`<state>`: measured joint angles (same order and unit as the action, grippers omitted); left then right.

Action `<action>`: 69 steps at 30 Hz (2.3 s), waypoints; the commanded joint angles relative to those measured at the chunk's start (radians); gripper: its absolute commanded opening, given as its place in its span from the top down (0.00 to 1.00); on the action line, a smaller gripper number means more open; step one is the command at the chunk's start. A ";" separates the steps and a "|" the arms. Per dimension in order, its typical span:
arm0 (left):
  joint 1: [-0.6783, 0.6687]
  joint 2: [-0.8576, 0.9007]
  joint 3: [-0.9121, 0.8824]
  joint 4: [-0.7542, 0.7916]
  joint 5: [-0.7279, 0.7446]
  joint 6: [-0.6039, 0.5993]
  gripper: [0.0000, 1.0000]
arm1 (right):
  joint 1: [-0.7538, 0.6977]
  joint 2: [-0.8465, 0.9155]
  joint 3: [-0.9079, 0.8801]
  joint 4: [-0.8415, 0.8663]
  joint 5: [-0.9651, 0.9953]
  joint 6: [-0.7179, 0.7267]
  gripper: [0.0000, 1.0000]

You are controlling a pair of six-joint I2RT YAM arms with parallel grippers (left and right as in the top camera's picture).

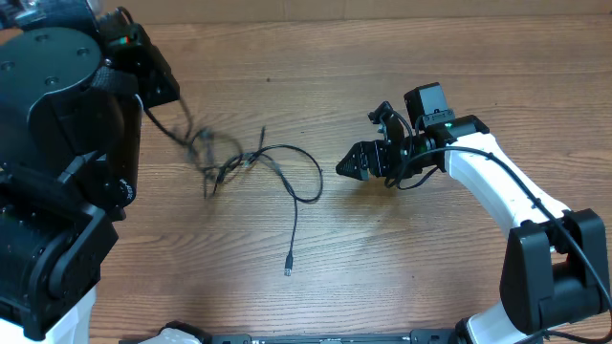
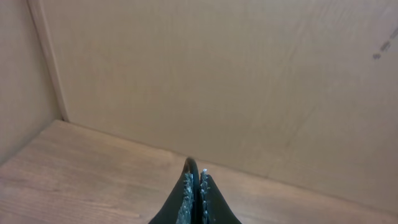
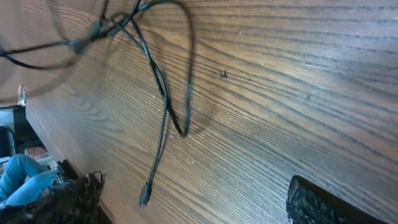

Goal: Untangle cables

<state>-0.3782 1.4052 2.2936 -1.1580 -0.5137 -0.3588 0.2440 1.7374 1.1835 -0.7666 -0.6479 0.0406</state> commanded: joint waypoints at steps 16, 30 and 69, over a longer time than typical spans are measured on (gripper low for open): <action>0.005 0.006 0.030 -0.023 0.063 0.023 0.96 | 0.009 0.002 0.007 0.313 -0.420 -0.012 0.01; 0.004 0.272 0.009 -0.531 0.279 0.009 0.56 | 0.080 0.002 0.007 0.272 -0.182 0.018 0.00; 0.018 0.453 -0.178 -0.503 0.240 -0.061 0.00 | 0.183 0.139 0.007 0.184 0.075 0.090 0.11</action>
<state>-0.3771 1.8622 2.1189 -1.6611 -0.2474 -0.4122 0.4248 1.8431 1.1835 -0.6106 -0.5686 0.0887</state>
